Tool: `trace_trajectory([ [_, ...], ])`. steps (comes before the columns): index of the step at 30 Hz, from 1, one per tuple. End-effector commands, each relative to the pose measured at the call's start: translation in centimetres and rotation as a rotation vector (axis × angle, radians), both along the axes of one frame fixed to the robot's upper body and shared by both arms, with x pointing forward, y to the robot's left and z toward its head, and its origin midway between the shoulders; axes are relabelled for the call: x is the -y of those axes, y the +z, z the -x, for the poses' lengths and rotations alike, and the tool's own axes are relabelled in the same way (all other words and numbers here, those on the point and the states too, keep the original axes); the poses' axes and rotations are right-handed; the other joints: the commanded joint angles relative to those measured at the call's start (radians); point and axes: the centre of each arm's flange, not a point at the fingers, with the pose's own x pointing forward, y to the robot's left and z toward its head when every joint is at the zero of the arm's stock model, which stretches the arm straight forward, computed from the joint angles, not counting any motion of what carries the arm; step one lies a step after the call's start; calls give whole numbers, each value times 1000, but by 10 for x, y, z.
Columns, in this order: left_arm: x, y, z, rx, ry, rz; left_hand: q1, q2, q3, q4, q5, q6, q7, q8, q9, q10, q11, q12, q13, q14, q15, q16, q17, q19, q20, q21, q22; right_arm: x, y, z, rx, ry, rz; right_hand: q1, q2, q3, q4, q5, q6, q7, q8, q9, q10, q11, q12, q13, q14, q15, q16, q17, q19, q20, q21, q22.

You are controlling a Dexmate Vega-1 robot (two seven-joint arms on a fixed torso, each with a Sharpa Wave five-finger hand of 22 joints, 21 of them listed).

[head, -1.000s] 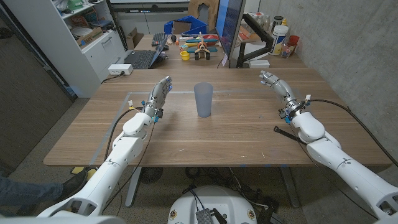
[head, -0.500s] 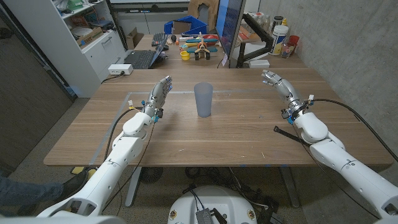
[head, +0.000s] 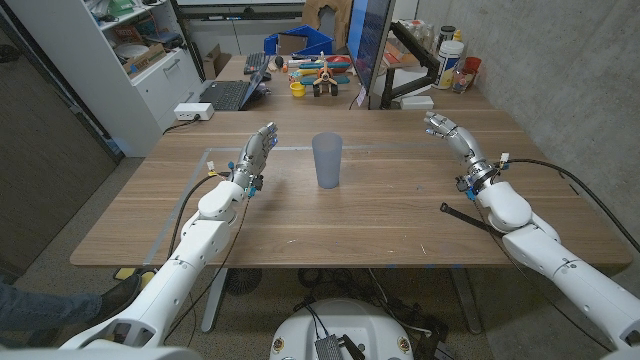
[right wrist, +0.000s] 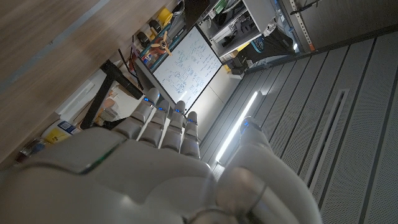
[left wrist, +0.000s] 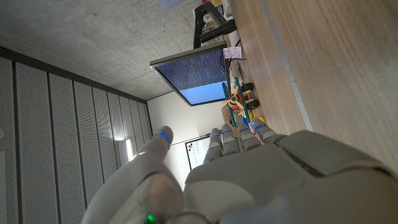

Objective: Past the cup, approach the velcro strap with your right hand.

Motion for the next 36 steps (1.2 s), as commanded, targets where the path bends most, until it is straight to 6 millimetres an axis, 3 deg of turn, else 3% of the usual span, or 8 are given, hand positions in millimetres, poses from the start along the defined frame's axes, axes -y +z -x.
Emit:
trace_trajectory([
  [1,1,1,1,-3,9,-10,7,7,1,-5,-2,5,3,4,1,4,-6,6,2,-5,-1,4,3,-20,3,-7,6,6,2,8,13,-20,42,-13,1,-6,1,7,6,-6,8,2,1,-4,3,3,12,-55,5,4,11,-50,-7,4],
  [36,2,7,-4,-3,14,-16,7,10,-4,-7,-4,7,2,2,1,5,-4,6,1,-6,-1,3,3,-17,8,-20,7,16,-2,27,65,-105,127,-36,-1,-17,10,27,20,-23,10,3,17,-19,4,4,40,-64,2,3,59,-44,-21,3],
])
